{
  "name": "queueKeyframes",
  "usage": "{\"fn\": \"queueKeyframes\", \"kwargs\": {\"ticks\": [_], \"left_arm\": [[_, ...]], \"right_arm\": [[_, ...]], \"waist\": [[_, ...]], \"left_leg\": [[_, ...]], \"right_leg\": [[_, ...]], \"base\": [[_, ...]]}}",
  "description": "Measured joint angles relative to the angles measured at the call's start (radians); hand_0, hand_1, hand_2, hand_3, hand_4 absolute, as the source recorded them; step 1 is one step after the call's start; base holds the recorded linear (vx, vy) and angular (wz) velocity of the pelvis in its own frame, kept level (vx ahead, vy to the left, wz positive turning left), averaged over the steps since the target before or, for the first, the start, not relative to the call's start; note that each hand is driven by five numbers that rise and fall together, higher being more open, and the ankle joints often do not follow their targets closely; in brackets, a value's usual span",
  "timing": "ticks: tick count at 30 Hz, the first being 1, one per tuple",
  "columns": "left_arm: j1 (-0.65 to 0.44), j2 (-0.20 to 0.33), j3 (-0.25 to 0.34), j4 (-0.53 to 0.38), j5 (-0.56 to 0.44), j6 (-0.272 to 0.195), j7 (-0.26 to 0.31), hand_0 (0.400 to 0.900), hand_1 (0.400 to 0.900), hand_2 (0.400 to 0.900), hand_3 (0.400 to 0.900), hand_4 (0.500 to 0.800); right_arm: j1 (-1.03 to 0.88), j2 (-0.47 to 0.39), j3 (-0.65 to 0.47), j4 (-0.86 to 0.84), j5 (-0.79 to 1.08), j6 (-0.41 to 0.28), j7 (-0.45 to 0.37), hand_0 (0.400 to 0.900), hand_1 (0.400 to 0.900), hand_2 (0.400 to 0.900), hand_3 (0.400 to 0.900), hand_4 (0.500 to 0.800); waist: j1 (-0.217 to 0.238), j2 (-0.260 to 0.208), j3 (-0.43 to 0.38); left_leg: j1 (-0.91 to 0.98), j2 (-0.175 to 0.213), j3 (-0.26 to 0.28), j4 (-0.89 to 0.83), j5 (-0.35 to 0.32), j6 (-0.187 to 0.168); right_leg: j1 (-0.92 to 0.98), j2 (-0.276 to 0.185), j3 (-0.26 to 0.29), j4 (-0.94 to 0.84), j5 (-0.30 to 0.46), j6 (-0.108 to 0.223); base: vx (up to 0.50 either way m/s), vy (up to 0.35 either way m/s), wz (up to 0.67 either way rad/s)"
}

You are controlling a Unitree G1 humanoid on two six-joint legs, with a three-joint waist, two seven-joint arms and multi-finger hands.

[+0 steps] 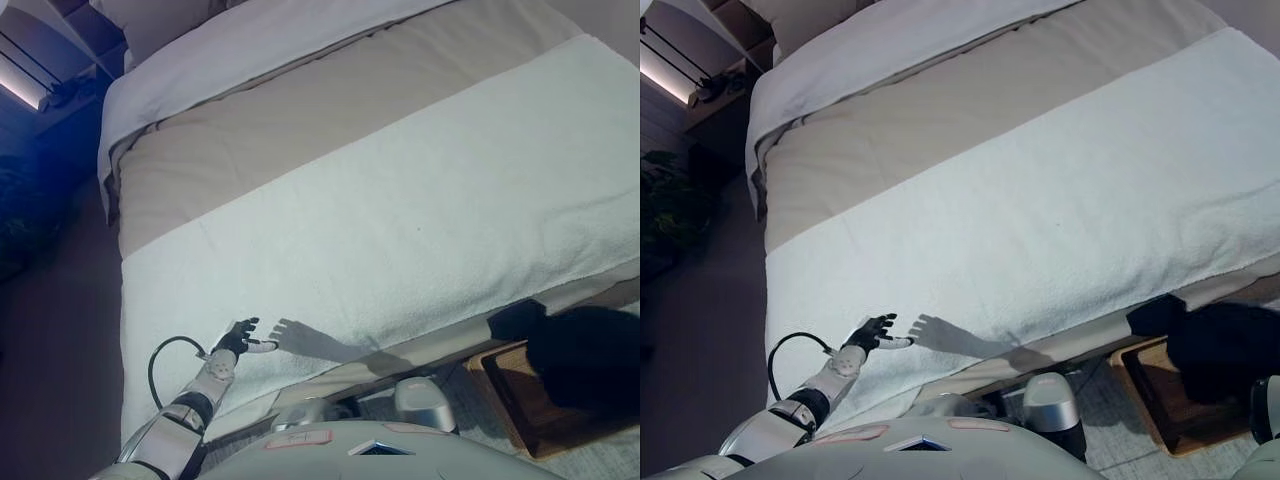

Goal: Put the clothes on the bed into the basket.

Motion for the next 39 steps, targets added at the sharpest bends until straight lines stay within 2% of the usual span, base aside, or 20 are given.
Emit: {"fn": "queueKeyframes", "kwargs": {"ticks": [3,5,9,14,19,23,27,29,33,39], "left_arm": [[0.0,0.0,0.003,0.0,0.0,0.0,0.0,0.9,0.9,0.9,0.9,0.8],[0.0,0.001,0.013,0.001,-0.001,0.0,0.003,0.9,0.9,0.9,0.9,0.8],[-0.009,0.002,0.032,0.006,-0.002,0.0,0.01,0.9,0.9,0.9,0.9,0.8],[-0.003,-0.002,0.08,0.013,-0.005,0.0,0.036,0.9,0.9,0.9,0.9,0.8],[0.017,0.0,0.111,0.008,-0.001,-0.001,0.061,0.9,0.9,0.9,0.9,0.8],[0.063,-0.002,0.11,0.023,0.005,0.001,0.069,0.9,0.9,0.9,0.9,0.8],[0.105,-0.003,0.076,0.034,0.013,0.002,0.068,0.9,0.9,0.9,0.9,0.8],[0.108,-0.008,0.075,0.052,0.013,0.003,0.067,0.9,0.9,0.9,0.9,0.8],[0.113,-0.011,0.074,0.054,0.013,0.003,0.062,0.9,0.9,0.9,0.9,0.8],[0.112,-0.017,0.074,0.059,0.013,0.002,0.042,0.9,0.9,0.9,0.9,0.8]], "right_arm": [[0.002,0.02,0.002,-0.002,0.016,-0.001,0.001,0.9,0.9,0.9,0.9,0.8],[0.027,0.067,0.03,-0.037,0.022,-0.001,-0.016,0.9,0.9,0.9,0.9,0.8],[0.082,0.268,0.088,-0.131,0.033,-0.028,-0.029,0.9,0.9,0.9,0.9,0.8],[0.201,0.552,0.178,-0.308,0.073,-0.078,-0.042,0.9,0.9,0.9,0.9,0.8],[0.276,0.726,0.257,-0.432,0.145,-0.15,-0.024,0.9,0.9,0.9,0.9,0.8],[0.283,0.786,0.266,-0.403,0.211,-0.163,0.005,0.9,0.9,0.9,0.9,0.8],[0.318,0.796,0.281,-0.352,0.229,-0.161,0.024,0.9,0.9,0.9,0.9,0.8],[0.337,0.796,0.281,-0.339,0.229,-0.159,0.032,0.9,0.9,0.9,0.9,0.8],[0.361,0.797,0.282,-0.312,0.23,-0.155,0.05,0.9,0.9,0.9,0.9,0.8],[0.39,0.801,0.284,-0.305,0.229,-0.154,0.068,0.9,0.9,0.9,0.9,0.8]], "waist": [[0.0,-0.009,0.007],[0.001,-0.025,0.017],[0.0,-0.079,0.049],[0.014,-0.134,0.04],[0.05,-0.184,0.014],[0.075,-0.222,-0.009],[0.092,-0.247,-0.025],[0.092,-0.254,-0.03],[0.09,-0.266,-0.045],[0.076,-0.277,-0.072]], "left_leg": [[0.004,0.0,0.001,0.0,0.0,0.0],[0.008,0.001,0.001,0.001,0.0,0.0],[0.007,0.006,0.008,0.004,0.0,0.0],[0.029,0.007,0.008,0.001,0.0,0.001],[0.046,0.003,-0.009,0.0,-0.004,0.006],[0.052,-0.006,-0.024,-0.001,-0.007,0.011],[0.053,-0.017,-0.034,-0.01,-0.011,0.017],[0.052,-0.021,-0.032,-0.01,-0.018,0.027],[0.055,-0.024,-0.012,-0.01,-0.019,0.029],[0.058,-0.023,-0.008,-0.011,-0.019,0.03]], "right_leg": [[0.002,0.001,0.001,0.0,0.002,0.003],[0.005,0.003,0.004,0.001,0.002,0.003],[0.0,0.011,0.019,0.005,0.003,0.003],[0.019,0.014,0.018,0.005,0.014,-0.004],[0.042,0.009,0.003,0.004,0.015,-0.005],[0.054,-0.003,-0.011,0.004,0.015,-0.005],[0.053,-0.014,-0.024,0.004,0.01,0.002],[0.05,-0.019,-0.02,0.003,0.007,0.006],[0.044,-0.021,0.003,0.003,0.007,0.006],[0.046,-0.019,0.007,0.002,0.01,0.011]], "base": [[-0.03,0.012,-0.12],[-0.06,0.01,-0.18],[-0.06,0.007,-0.05],[-0.04,0.073,0.01],[-0.07,0.096,0.11],[-0.06,0.111,0.13],[-0.04,0.087,-0.05],[-0.02,0.072,-0.19],[-0.01,0.061,-0.13],[0.0,0.024,-0.04]]}}
